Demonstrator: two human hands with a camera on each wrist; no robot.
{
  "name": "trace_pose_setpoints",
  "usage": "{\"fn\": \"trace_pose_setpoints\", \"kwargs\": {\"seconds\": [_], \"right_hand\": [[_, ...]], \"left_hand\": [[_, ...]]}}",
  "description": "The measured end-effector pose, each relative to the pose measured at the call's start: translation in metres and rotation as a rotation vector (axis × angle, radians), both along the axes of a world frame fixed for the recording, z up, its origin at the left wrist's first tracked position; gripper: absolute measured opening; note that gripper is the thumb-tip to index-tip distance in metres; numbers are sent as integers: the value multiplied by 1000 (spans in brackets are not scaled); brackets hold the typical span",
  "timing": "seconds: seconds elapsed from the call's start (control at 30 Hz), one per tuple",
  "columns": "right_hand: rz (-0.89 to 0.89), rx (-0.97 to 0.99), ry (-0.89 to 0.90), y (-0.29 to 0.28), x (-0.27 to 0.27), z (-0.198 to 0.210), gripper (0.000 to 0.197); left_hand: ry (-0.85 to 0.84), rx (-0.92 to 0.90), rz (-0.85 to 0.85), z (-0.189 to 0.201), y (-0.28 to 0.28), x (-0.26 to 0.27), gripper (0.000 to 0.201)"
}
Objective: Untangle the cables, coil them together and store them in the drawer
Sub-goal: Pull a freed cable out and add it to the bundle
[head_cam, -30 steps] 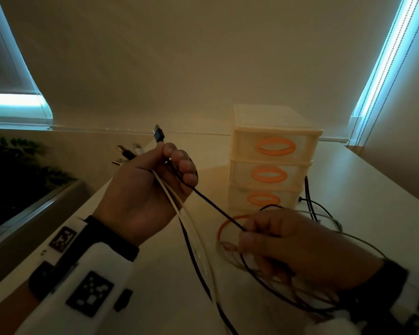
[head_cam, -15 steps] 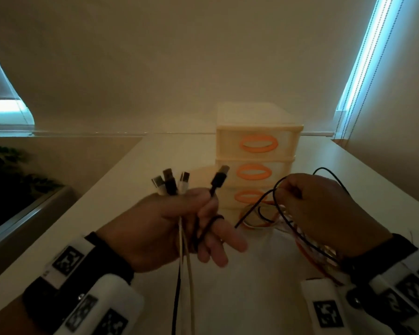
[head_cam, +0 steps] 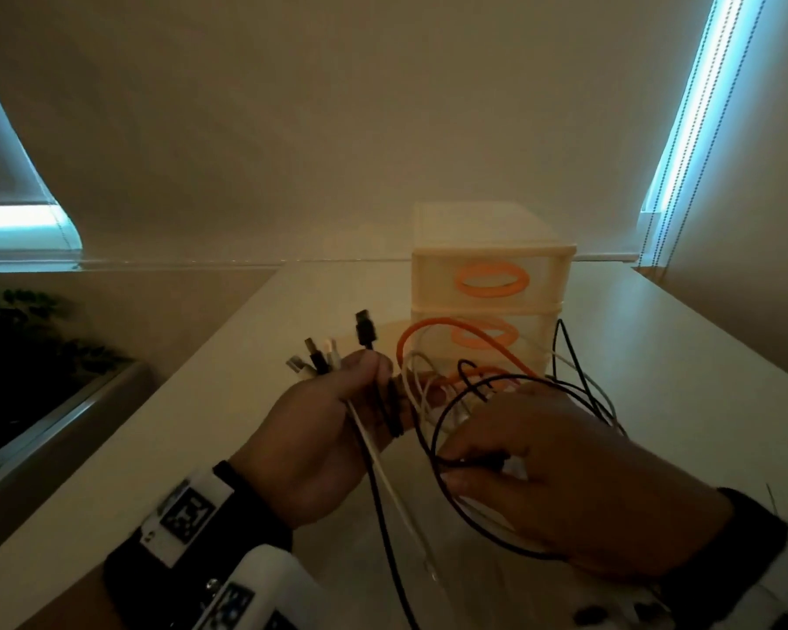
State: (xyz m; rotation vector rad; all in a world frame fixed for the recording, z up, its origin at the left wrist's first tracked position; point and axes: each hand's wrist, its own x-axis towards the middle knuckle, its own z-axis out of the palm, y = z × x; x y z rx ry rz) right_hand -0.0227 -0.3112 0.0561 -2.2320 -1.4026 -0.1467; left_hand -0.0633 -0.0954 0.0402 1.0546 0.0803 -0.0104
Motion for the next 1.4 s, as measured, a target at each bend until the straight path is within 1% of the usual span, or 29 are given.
{"fn": "trace_pose_setpoints", "kwargs": {"seconds": [0.07, 0.13, 0.17, 0.27, 0.37, 0.43, 0.5, 0.57, 0.63, 0.67, 0.7, 0.73, 0.77, 0.87, 0.9, 0.93, 1.03, 1.07, 1.13, 1.17, 1.2, 1.4], "right_hand": [[-68, -109, -10, 2, -2, 0, 31], [-93, -117, 34, 1, -2, -2, 44], [-101, -93, 57, 1, -2, -3, 46], [-144, -30, 83, 0, 1, -7, 40], [-135, -34, 63, 1, -3, -5, 24], [-100, -19, 20, 4, -7, -3, 14], [-71, -10, 36, 7, -10, -1, 11], [-46, -44, 58, 10, -13, -2, 16], [-53, -91, 61, 11, -15, -5, 11], [-64, -101, 69, 11, -16, -6, 11], [-78, -88, 73, 11, -15, -6, 19], [-100, -67, 69, 10, -14, -5, 27], [-125, -33, 72, 9, -13, -5, 29], [-166, 56, 119, 7, -9, -5, 20], [-163, 51, 114, 4, -7, -5, 22], [-156, 33, 108, 1, -5, -4, 32], [-159, -71, 146, -16, 3, 2, 78], [-181, -140, 162, -21, 5, 4, 89], [-233, -298, 161, -27, 8, 4, 99], [-258, -361, 151, -28, 10, 3, 99], [-287, -388, 148, -29, 11, 3, 94], [-414, -342, 248, -44, 10, 15, 60]], "left_hand": [[18, -85, 100, -2, 6, 2, 36], [14, -162, 169, -1, 8, 1, 38], [-2, -181, 200, 0, 6, 0, 38], [-100, -184, 290, 5, -3, -4, 35], [-195, -168, 297, 11, -10, -10, 33], [-221, -166, 261, 15, -11, -14, 32], [-221, -187, 166, 19, -12, -18, 32], [-204, -260, 27, 20, -12, -20, 35], [-213, -297, -154, 17, -12, -21, 39], [-228, -299, -237, 15, -11, -20, 39], [-234, -290, -288, 13, -10, -19, 38], [-229, -270, -303, 12, -8, -18, 37], [-224, -254, -299, 12, -6, -17, 35], [-204, -292, -213, 16, 1, -13, 31], [-189, -298, -167, 16, 3, -11, 31], [-173, -292, -127, 16, 5, -10, 31], [-138, -265, -40, 17, 11, -7, 29], [-134, -260, -13, 18, 13, -5, 29], [-127, -259, 54, 20, 20, -3, 29], [-128, -263, 86, 21, 24, -3, 29], [-129, -268, 112, 23, 28, -2, 29], [-128, -251, 174, 27, 43, -3, 31]]}}
